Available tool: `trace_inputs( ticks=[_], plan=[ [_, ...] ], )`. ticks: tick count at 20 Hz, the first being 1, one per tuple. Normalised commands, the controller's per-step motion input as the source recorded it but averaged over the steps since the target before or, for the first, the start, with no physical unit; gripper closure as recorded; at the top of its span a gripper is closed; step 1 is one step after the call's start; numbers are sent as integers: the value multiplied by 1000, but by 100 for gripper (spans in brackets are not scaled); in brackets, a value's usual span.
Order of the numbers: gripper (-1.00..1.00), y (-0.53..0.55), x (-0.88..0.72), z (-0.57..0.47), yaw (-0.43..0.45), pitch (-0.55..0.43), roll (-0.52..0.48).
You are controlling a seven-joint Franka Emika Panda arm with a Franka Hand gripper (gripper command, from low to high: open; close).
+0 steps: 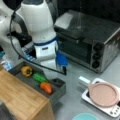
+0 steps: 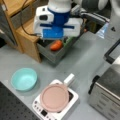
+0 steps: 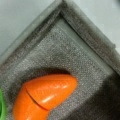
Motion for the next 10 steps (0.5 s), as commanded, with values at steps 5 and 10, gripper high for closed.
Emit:
trace_inputs(
  ticks=[5, 10],
  plan=[
    [-100, 209, -7, 86, -344, 53, 75],
    [-100, 230, 58, 207, -374, 242, -3]
  ],
)
